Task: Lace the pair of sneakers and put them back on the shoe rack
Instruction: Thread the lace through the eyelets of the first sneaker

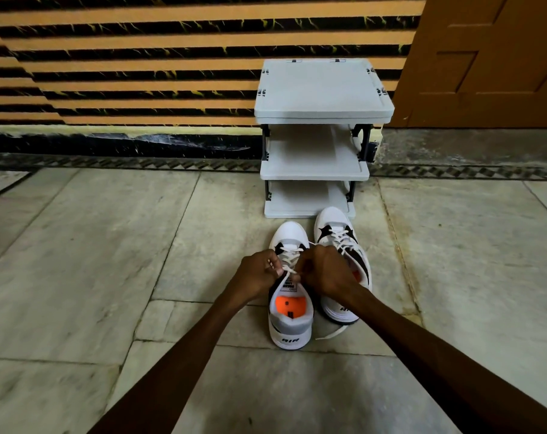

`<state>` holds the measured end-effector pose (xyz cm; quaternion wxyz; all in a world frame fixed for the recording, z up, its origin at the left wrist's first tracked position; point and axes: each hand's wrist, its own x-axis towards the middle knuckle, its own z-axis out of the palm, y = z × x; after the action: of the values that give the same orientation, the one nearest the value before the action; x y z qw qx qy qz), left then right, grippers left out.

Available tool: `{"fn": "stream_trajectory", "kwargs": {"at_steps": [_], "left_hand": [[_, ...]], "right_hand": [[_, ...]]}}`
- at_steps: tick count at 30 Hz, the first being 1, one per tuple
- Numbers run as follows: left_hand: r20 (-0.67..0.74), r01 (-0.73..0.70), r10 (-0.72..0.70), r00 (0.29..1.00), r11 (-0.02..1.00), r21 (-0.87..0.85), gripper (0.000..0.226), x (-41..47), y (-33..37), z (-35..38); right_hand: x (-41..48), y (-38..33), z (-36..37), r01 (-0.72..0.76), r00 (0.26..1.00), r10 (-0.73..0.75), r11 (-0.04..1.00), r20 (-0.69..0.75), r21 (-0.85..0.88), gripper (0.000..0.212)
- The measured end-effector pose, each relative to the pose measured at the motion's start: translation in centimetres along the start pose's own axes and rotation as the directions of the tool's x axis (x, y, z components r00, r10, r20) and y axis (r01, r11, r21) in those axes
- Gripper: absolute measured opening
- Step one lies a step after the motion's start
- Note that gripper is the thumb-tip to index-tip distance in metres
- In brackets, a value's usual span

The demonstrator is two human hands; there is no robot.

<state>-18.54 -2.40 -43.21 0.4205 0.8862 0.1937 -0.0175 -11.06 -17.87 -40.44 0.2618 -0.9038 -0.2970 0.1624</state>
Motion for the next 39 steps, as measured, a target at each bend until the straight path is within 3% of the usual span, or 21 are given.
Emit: {"fn": "stream_trajectory", "kwargs": {"at_steps": [3, 11, 18, 25, 32, 39], "left_hand": [[-0.058, -0.019, 0.017, 0.998, 1.0, -0.021, 0.004, 0.0, 0.2, 0.0], [-0.053, -0.04, 0.034, 0.998, 0.993, -0.111, 0.011, -0.6, 0.6, 0.3], [-0.041, -0.07, 0.069, 0.997, 0.997, -0.017, 0.017, -0.7, 0.8, 0.4], [0.001, -0.014, 0.014, 1.0, 0.995, -0.103, 0.021, -1.0, 0.3, 0.2], [-0.002, -0.023, 0.023, 1.0, 1.0, 0.009, 0.024, -0.7, 0.8, -0.1], [0.08, 0.12, -0.117, 0.99, 0.992, -0.032, 0.02, -0.8, 0.5, -0.8]], "right_hand": [[0.2, -0.1, 0.4, 0.009, 1.0, -0.009, 1.0, -0.005, -0.027, 0.01], [-0.3, -0.6, -0.2, 0.039, 0.999, -0.038, 0.941, 0.01, -0.335, 0.02], [-0.6, -0.6, -0.3, 0.054, 0.998, -0.059, 0.928, -0.001, -0.368, 0.02], [-0.9, -0.6, -0.3, 0.029, 0.999, -0.035, 0.931, -0.01, -0.364, 0.018], [-1.2, -1.4, -0.7, 0.025, 1.0, -0.023, 0.915, 0.009, -0.404, 0.021], [-1.3, -1.2, -1.4, 0.035, 0.993, 0.002, 0.947, 0.115, -0.319, 0.022]]}}
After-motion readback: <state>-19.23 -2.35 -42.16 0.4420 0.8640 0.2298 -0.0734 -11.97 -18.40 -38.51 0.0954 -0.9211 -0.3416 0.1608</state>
